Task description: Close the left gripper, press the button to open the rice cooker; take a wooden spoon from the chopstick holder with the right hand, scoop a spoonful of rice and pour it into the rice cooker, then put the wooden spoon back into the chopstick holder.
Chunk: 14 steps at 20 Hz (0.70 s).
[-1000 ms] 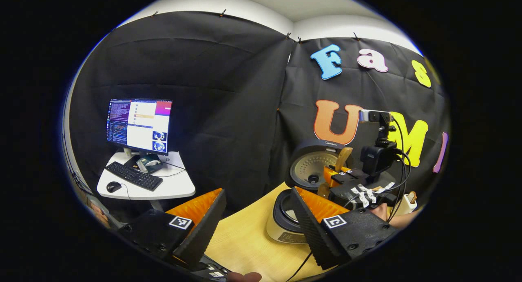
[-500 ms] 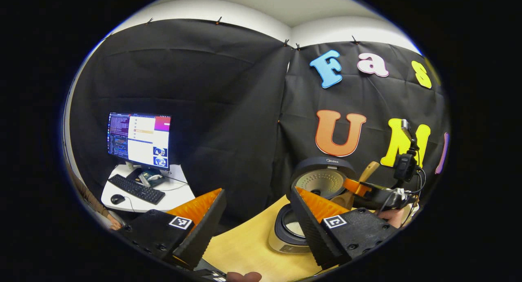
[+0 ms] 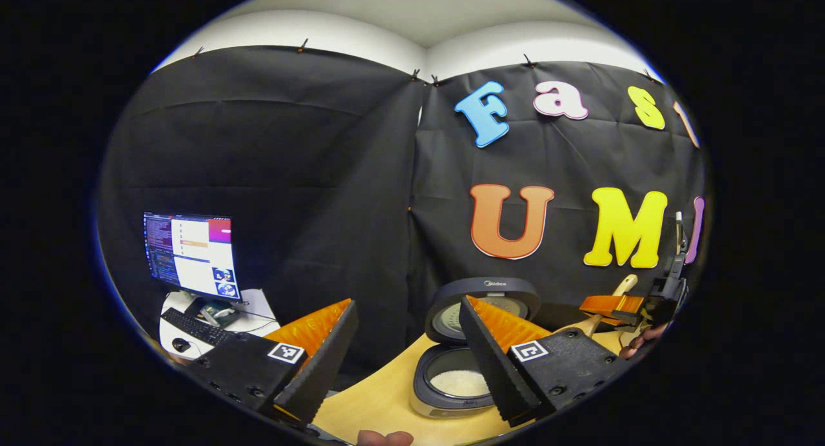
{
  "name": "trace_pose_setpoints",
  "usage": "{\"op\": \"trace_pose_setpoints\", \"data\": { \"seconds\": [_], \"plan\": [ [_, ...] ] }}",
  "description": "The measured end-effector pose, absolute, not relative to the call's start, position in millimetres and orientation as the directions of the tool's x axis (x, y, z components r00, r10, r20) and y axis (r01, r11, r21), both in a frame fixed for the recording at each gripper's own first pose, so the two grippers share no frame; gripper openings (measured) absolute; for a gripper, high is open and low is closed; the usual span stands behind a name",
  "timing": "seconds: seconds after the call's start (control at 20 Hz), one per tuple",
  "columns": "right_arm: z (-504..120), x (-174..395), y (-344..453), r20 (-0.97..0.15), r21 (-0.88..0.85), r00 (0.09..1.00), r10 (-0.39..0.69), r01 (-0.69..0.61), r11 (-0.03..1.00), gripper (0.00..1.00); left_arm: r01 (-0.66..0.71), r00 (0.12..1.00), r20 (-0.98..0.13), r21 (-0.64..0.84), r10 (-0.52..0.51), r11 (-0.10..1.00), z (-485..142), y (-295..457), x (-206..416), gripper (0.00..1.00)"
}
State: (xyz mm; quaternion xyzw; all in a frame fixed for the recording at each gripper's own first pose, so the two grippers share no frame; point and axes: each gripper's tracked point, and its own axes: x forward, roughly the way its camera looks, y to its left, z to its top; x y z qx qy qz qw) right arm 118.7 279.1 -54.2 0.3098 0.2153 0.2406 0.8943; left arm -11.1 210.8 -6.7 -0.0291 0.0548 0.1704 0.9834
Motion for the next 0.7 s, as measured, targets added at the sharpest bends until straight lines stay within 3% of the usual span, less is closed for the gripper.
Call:
{"op": "trace_pose_setpoints", "data": {
  "seconds": [0.35, 0.7],
  "plan": [
    [-44, 114, 145, -0.236, 0.622, 0.878, 0.417, -0.193, 0.759, 0.00, -0.198, 0.971, -0.146, -0.041, 0.190, 0.979, -1, 156, 71, 1.00],
    [-52, 111, 33, -0.257, 0.595, 0.928, 0.270, -0.069, 0.801, 0.00, -0.174, 0.964, -0.212, -0.043, 0.161, 0.984, -11, 140, 125, 1.00]
  ]
}}
